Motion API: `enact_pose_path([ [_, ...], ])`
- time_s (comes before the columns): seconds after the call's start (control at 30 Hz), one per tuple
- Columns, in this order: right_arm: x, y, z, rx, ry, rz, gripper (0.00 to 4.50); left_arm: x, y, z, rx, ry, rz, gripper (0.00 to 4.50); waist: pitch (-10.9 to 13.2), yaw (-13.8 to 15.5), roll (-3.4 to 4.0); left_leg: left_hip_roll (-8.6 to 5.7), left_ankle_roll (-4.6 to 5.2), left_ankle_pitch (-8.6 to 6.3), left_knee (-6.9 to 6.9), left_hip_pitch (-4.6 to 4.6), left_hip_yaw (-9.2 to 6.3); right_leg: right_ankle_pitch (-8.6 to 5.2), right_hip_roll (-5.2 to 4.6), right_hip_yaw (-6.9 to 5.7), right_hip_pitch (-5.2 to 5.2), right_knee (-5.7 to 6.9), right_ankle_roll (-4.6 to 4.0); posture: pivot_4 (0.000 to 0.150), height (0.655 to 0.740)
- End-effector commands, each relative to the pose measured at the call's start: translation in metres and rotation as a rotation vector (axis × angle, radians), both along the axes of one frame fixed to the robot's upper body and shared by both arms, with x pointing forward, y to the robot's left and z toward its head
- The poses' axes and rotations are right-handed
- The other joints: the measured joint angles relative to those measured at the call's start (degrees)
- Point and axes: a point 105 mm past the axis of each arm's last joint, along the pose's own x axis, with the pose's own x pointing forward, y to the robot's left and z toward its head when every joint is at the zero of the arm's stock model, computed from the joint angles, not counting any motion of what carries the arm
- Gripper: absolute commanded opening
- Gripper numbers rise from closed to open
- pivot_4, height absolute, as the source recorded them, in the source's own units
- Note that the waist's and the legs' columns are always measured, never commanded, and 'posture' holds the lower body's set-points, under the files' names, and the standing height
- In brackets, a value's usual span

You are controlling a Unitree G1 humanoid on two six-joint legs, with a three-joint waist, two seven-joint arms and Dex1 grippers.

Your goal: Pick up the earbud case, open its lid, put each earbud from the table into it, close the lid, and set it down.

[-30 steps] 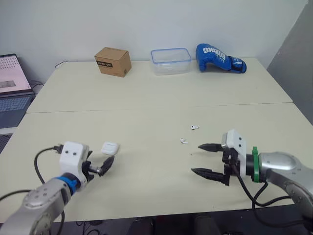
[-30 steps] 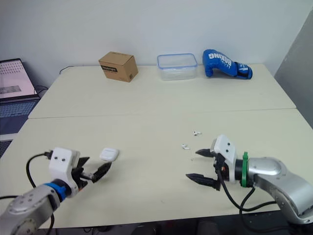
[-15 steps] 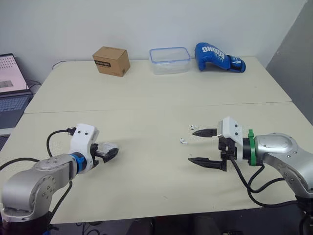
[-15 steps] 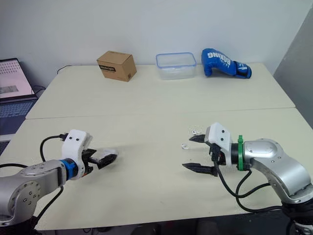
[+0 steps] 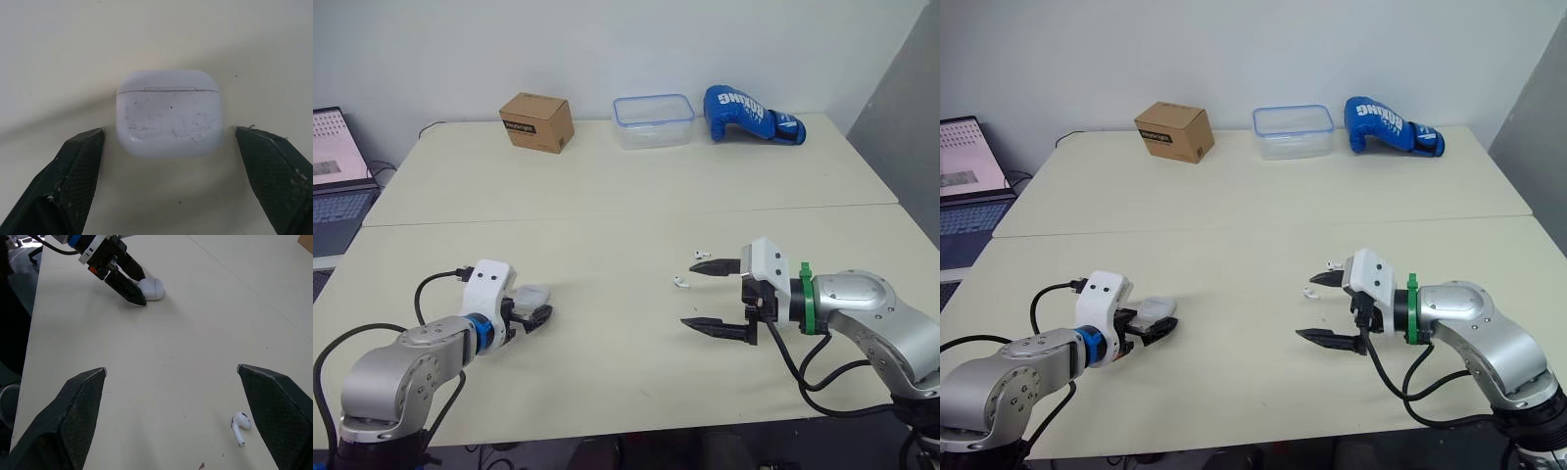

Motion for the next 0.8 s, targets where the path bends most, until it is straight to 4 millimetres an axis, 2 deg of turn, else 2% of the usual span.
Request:
enact_pose_path([
  [0.03,-0.004,0.006,0.009,0.015,-0.037,0.031,4.50,-0.001,-0.001,-0.008,0.010,0.017,0.000,4.44,0.0,0.0,0.01,0.00,0.00,0.00,0.00,0.00,0.00,0.00,0.00,0.00,0.00,0.00,0.00,0.150,0.7307],
  [0.53,-0.006,0.006,0.007,0.026,-0.028,0.028,4.50,0.005,-0.011,-0.004,-0.033,0.012,0.009,4.44,0.0,0.2,0.07,-0.03,-0.01,0.01,0.02,0.02,-0.03,0.00,-0.02,-0.03,0.04,0.02,0.01,0.150,0.7307],
  [0.63,-0.006,0.005,0.006,0.026,-0.025,0.025,4.50,0.005,-0.012,-0.004,-0.033,0.014,0.010,3.87,0.0,0.2,0.06,-0.03,-0.01,0.01,0.02,0.02,-0.03,0.00,-0.02,-0.03,0.04,0.01,0.01,0.150,0.7307],
  [0.77,-0.006,0.004,0.005,0.026,-0.021,0.020,4.50,0.005,-0.012,-0.005,-0.034,0.018,0.010,2.77,0.0,0.2,0.06,-0.04,-0.01,0.01,0.02,0.01,-0.02,0.00,-0.02,-0.02,0.04,-0.01,0.01,0.150,0.7307],
  [0.8,-0.006,0.004,0.004,0.025,-0.020,0.021,4.50,0.005,-0.012,-0.005,-0.034,0.018,0.010,2.76,0.0,0.2,0.06,-0.04,-0.01,0.01,0.02,0.01,-0.02,0.00,-0.02,-0.02,0.04,0.00,0.01,0.150,0.7307],
])
